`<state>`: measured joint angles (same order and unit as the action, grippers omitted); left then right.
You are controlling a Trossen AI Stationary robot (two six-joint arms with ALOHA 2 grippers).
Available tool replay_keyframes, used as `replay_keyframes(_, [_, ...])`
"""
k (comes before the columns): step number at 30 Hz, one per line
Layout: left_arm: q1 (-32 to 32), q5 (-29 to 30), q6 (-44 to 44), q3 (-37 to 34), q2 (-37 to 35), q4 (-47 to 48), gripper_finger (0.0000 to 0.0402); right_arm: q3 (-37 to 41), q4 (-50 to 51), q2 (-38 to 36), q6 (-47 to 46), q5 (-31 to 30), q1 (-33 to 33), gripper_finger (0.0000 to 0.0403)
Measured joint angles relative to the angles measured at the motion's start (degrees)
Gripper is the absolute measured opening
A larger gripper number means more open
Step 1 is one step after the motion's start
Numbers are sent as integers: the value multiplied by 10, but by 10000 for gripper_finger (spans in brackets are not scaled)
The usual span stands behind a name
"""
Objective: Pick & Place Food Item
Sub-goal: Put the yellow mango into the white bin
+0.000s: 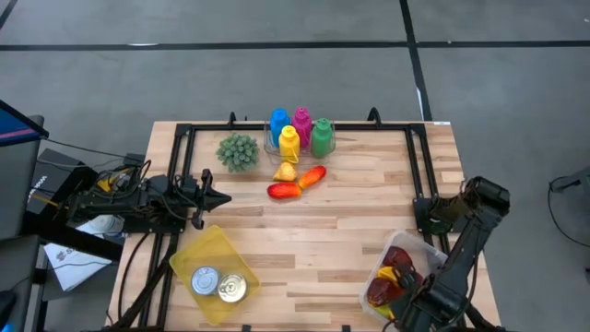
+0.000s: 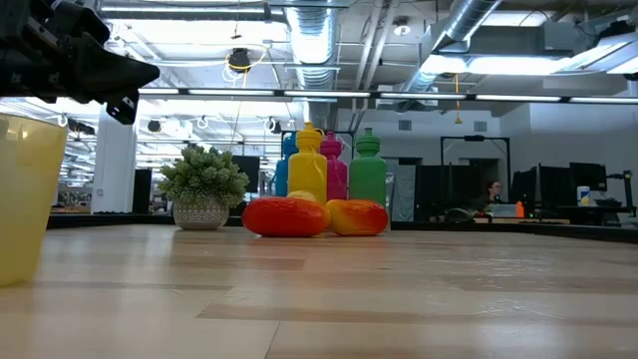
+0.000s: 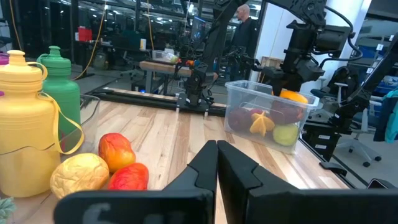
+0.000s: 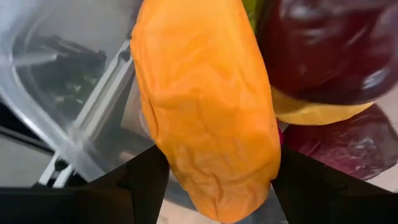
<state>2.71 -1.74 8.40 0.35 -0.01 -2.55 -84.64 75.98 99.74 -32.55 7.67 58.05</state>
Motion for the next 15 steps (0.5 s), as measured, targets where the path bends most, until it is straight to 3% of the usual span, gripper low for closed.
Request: replay_keyframes(15, [0,0,0,0,0,0,0,0,-10,0,-20,22,-6,252])
